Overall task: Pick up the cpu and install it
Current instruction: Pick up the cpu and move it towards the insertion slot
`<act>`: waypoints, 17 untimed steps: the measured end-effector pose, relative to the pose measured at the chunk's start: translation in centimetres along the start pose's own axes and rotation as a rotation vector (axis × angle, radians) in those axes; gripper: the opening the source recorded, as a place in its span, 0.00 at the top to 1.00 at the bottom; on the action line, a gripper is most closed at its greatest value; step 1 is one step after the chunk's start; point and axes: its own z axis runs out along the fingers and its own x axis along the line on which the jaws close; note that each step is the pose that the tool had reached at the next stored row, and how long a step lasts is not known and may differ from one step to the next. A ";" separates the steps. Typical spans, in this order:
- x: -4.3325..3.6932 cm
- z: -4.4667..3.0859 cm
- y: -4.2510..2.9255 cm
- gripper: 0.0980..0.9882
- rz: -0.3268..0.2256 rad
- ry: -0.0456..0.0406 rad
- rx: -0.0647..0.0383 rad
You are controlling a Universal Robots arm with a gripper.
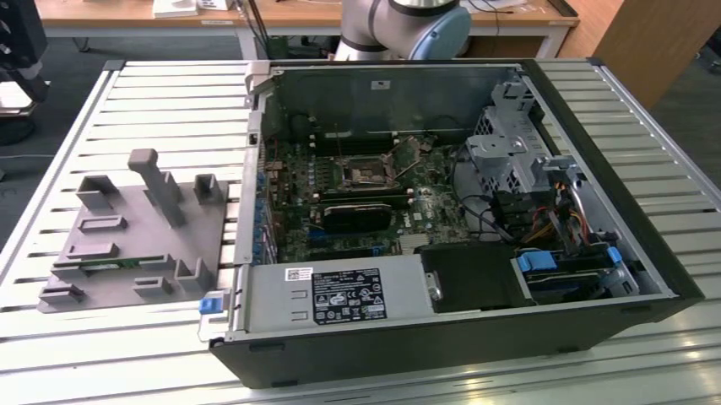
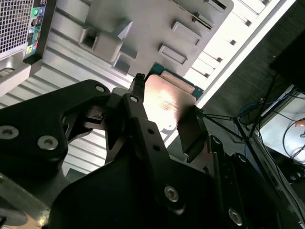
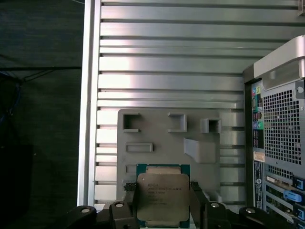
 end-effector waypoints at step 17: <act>-2.61 0.02 0.11 0.52 0.000 0.0000 0.000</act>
